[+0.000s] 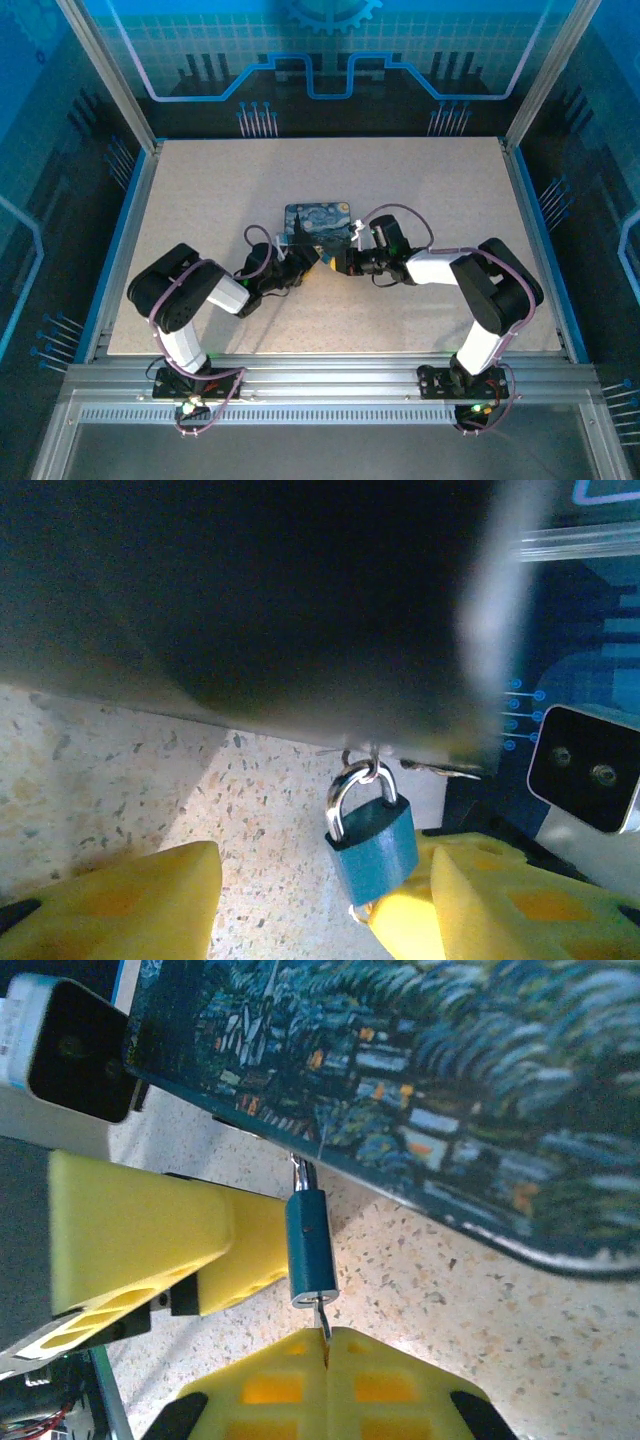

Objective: Unlock the padlock with the key

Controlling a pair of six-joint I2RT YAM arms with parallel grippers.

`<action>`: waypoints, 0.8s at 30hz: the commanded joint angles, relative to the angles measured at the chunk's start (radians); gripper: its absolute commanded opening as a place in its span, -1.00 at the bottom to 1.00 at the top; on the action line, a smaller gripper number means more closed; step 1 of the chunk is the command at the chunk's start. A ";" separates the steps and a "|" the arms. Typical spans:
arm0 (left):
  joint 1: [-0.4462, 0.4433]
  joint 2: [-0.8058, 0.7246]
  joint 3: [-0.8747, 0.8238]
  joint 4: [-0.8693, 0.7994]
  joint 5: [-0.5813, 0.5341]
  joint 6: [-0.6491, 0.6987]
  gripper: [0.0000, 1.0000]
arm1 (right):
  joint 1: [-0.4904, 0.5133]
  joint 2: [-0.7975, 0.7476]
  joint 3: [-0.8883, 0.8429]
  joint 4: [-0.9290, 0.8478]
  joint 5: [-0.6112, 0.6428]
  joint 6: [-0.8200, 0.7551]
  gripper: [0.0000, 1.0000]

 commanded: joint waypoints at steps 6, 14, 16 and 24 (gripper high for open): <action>-0.025 0.063 0.000 0.168 -0.029 -0.085 0.04 | 0.033 -0.012 -0.010 0.051 -0.015 0.102 -1.00; -0.030 0.071 0.011 0.176 -0.037 -0.091 -0.24 | 0.048 -0.016 -0.021 0.097 -0.021 0.188 -1.00; -0.030 0.070 0.014 0.176 -0.036 -0.093 -0.34 | 0.049 -0.014 -0.026 0.119 -0.027 0.217 -1.00; -0.032 0.060 0.000 0.197 -0.057 -0.105 -0.69 | 0.048 -0.058 -0.046 0.111 -0.002 0.219 -0.73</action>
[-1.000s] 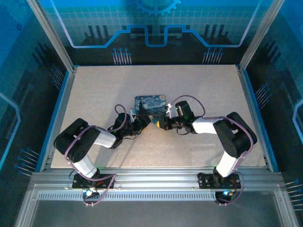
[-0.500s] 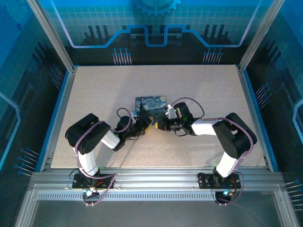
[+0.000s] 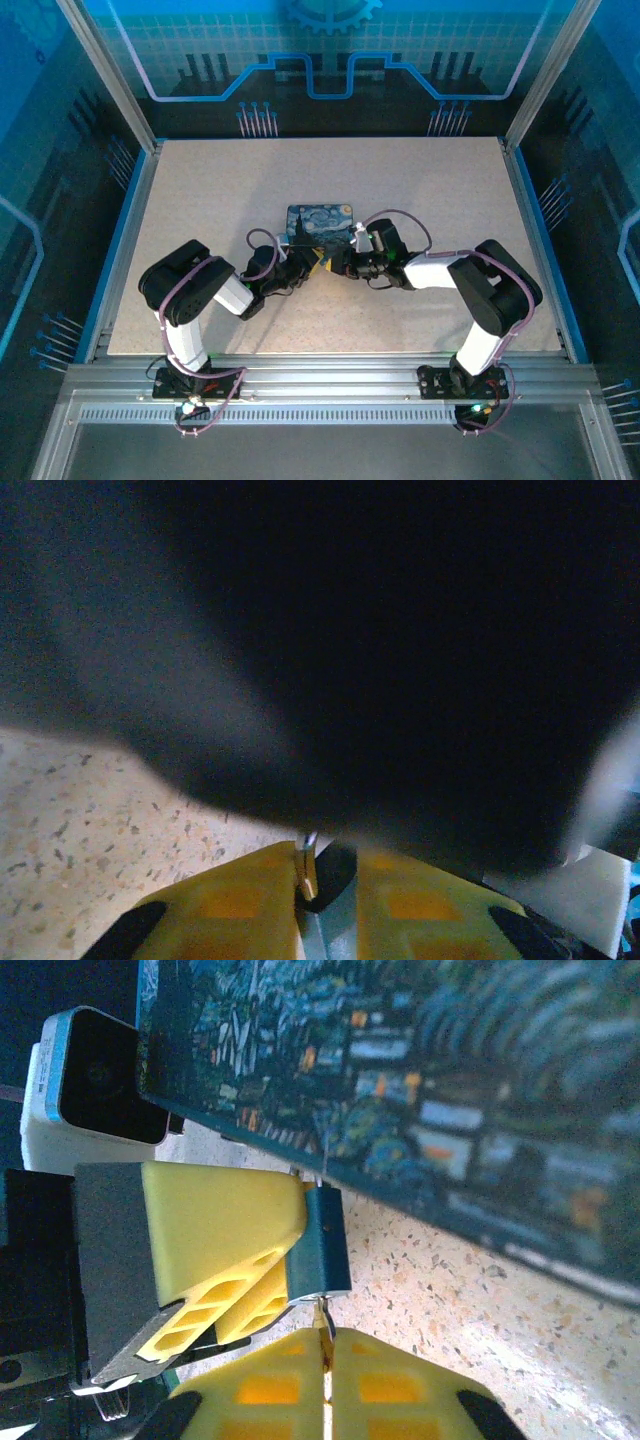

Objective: Unlock the padlock with the key

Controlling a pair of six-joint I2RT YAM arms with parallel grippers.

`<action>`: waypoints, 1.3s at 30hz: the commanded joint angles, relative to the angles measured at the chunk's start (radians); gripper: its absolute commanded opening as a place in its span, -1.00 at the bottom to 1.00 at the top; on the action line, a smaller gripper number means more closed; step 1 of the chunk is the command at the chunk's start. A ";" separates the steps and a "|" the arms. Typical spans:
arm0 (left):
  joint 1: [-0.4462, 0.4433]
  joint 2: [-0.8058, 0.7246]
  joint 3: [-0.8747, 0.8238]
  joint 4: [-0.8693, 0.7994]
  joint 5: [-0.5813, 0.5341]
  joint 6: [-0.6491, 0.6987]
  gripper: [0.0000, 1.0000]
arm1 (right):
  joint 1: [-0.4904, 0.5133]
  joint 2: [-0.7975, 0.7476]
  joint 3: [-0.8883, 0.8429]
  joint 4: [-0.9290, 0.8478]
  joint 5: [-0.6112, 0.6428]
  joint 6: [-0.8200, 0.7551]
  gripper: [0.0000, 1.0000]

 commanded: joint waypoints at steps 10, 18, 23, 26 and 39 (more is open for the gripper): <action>-0.011 -0.065 -0.017 0.014 -0.044 -0.047 -0.85 | -0.003 -0.260 -0.026 -0.261 0.173 -0.381 -0.16; -0.011 -0.136 -0.005 -0.071 -0.043 -0.089 -0.92 | 0.092 -0.423 0.045 -0.429 0.404 -0.849 0.13; -0.011 -0.206 0.025 -0.214 -0.039 -0.095 -0.98 | 0.178 -0.516 0.007 -0.369 0.605 -1.080 0.19; -0.011 -0.241 0.038 -0.267 -0.040 -0.098 -1.00 | 0.209 -0.547 -0.011 -0.348 0.698 -1.186 0.20; -0.011 -0.281 0.067 -0.331 -0.026 -0.120 -1.00 | 0.330 -0.436 -0.042 -0.245 0.784 -1.397 0.23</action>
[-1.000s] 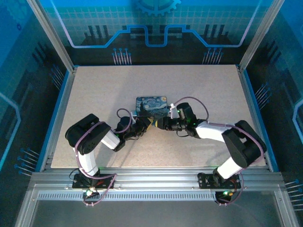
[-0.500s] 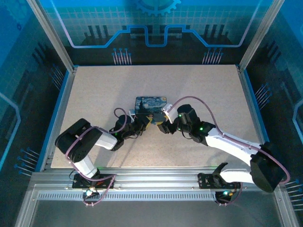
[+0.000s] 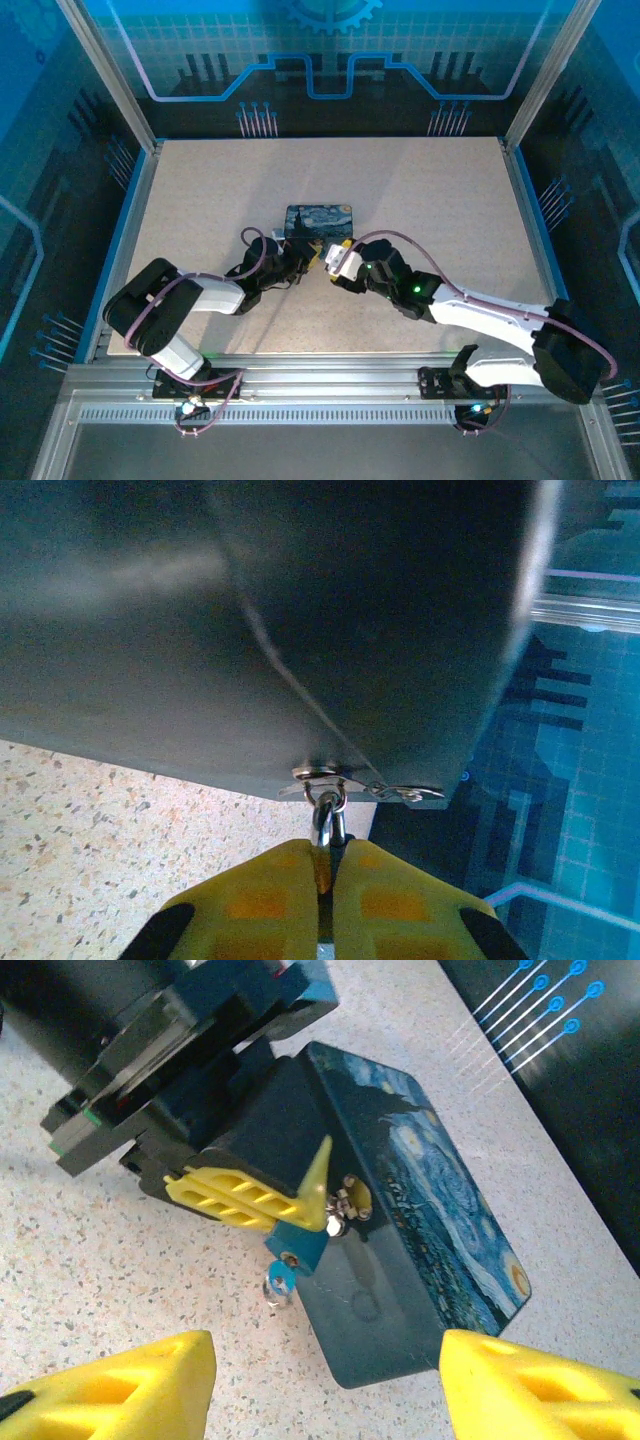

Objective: Unlock the padlock with the key

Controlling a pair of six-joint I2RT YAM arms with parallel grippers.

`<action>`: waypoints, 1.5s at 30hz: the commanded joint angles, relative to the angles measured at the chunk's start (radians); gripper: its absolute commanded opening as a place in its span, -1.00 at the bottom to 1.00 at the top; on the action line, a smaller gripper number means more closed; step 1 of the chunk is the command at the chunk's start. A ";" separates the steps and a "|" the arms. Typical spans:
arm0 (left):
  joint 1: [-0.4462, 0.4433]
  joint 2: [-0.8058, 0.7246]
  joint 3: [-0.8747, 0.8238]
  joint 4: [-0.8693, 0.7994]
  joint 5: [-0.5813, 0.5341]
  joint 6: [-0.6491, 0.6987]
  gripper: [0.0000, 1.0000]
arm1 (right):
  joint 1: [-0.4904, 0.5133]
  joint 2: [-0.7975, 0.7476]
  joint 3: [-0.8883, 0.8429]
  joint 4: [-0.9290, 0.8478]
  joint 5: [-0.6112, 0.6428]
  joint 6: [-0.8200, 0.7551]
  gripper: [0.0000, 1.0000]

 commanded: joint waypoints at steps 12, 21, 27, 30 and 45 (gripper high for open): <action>-0.004 -0.028 0.028 -0.005 0.003 -0.021 -1.00 | 0.027 0.199 0.050 0.105 0.035 -0.047 0.12; -0.003 -0.022 0.028 -0.004 0.003 -0.024 -1.00 | 0.028 0.260 0.073 0.134 0.031 -0.036 -0.07; -0.003 -0.019 0.031 -0.001 0.004 -0.025 -1.00 | 0.028 0.288 0.076 0.165 0.036 -0.030 -0.29; -0.004 -0.015 0.030 0.002 0.006 -0.027 -1.00 | 0.028 0.298 0.080 0.168 0.038 -0.026 -0.41; -0.004 -0.010 0.021 0.021 0.008 -0.035 -1.00 | 0.016 0.310 0.077 0.193 0.059 0.010 -1.00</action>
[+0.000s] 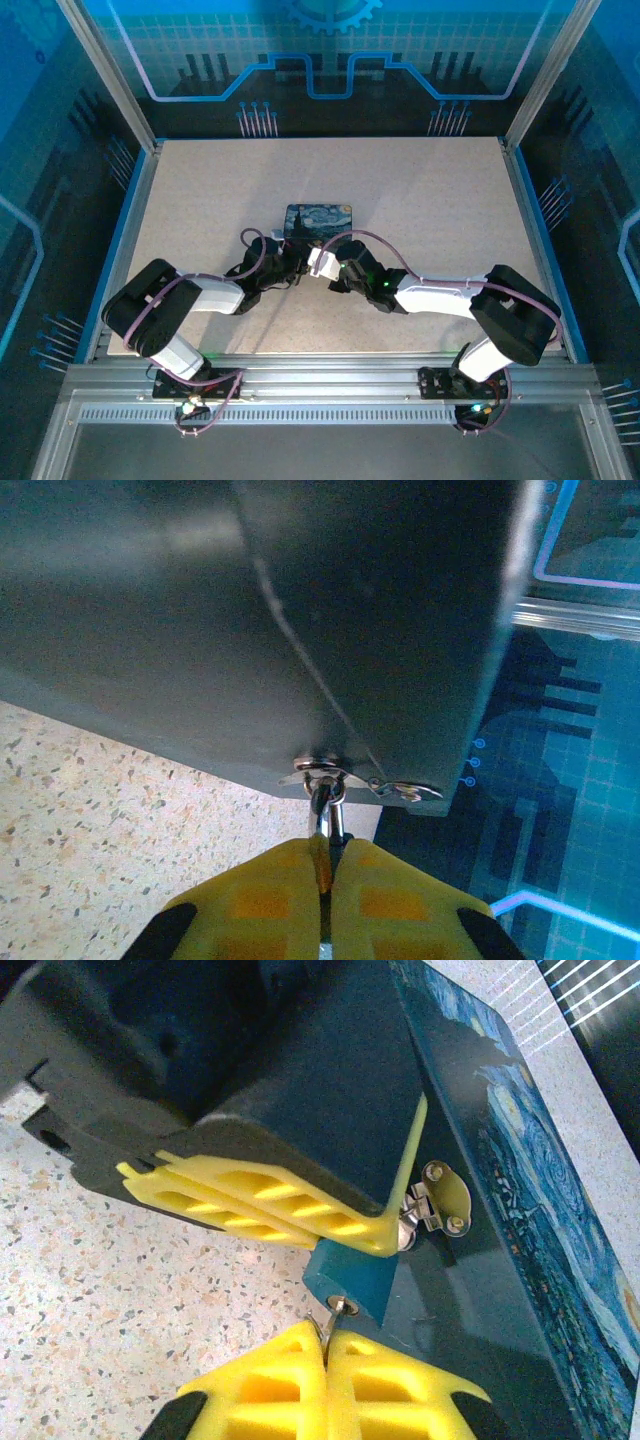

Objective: Unlock the padlock with the key

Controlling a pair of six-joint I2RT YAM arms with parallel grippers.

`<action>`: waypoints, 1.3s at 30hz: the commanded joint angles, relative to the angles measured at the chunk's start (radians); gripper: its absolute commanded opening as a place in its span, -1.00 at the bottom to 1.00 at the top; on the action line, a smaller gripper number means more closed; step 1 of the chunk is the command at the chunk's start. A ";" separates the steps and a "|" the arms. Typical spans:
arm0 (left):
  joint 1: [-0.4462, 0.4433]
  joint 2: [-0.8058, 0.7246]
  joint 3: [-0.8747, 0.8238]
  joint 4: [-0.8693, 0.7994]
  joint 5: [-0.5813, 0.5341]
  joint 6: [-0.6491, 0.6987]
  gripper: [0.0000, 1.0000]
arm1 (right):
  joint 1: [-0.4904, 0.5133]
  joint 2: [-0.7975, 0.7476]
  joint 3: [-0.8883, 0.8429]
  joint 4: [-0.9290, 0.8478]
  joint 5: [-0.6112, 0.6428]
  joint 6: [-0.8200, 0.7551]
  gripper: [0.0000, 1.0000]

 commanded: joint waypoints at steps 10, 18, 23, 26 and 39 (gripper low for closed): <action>-0.004 -0.002 0.017 0.044 0.013 -0.019 -1.00 | -0.012 0.008 0.024 0.041 -0.034 0.082 -1.00; -0.006 0.003 0.011 0.047 0.010 -0.017 -1.00 | -0.061 0.017 0.052 0.005 -0.174 0.301 -1.00; -0.005 0.006 0.009 0.046 0.008 -0.012 -1.00 | -0.092 0.038 0.068 -0.001 -0.275 0.465 -1.00; -0.006 0.005 0.009 0.038 0.005 -0.007 -1.00 | -0.121 0.049 0.071 0.014 -0.350 0.568 -1.00; -0.014 0.015 0.003 0.028 -0.009 0.007 -1.00 | -0.207 0.111 0.076 0.065 -0.512 0.835 -1.00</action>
